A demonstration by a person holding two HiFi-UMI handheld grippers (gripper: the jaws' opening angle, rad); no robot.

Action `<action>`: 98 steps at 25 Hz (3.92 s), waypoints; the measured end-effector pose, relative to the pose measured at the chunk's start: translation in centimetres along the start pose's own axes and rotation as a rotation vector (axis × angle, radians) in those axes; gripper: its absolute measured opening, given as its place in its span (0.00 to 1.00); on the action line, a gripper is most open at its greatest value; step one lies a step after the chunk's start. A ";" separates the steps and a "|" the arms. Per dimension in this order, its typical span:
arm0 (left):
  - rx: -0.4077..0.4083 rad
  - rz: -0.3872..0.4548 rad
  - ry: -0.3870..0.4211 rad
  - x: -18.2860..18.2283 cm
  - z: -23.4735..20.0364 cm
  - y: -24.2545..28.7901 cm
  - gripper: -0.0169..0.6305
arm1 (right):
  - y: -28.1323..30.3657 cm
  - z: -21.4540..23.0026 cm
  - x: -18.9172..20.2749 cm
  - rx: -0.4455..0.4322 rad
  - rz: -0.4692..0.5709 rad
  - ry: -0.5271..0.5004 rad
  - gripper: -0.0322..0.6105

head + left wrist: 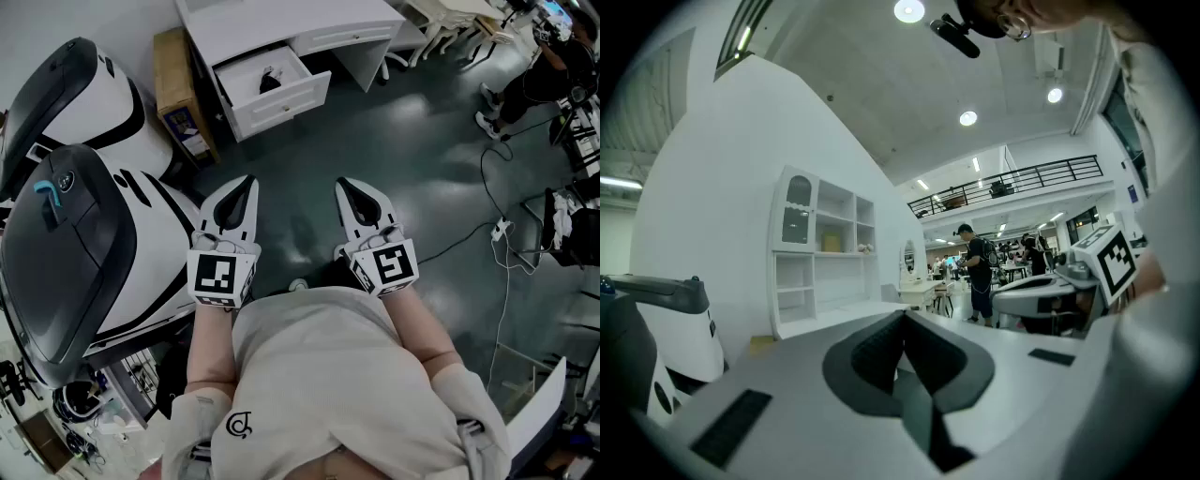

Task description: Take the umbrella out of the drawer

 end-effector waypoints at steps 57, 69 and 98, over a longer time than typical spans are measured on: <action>-0.418 -0.144 -0.136 3.0 -15.1 36.2 0.05 | 36.9 26.7 8.5 -0.412 -0.046 0.072 0.06; -0.320 -0.253 -0.198 8.8 -24.6 44.9 0.05 | 48.1 27.7 13.1 -0.397 -0.156 0.108 0.06; -0.016 -0.948 -0.434 36.1 -31.7 58.4 0.66 | 63.7 28.4 20.0 -0.322 -0.291 0.125 0.06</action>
Point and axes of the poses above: the fingertips, and each gripper's own axes: y forward along the fingers, z to its right, x out of its underside, the point moved 3 cm from there along -y, backward along the fingers, and after that the axes turned 5 degrees about -y, right-handed, at the moved point
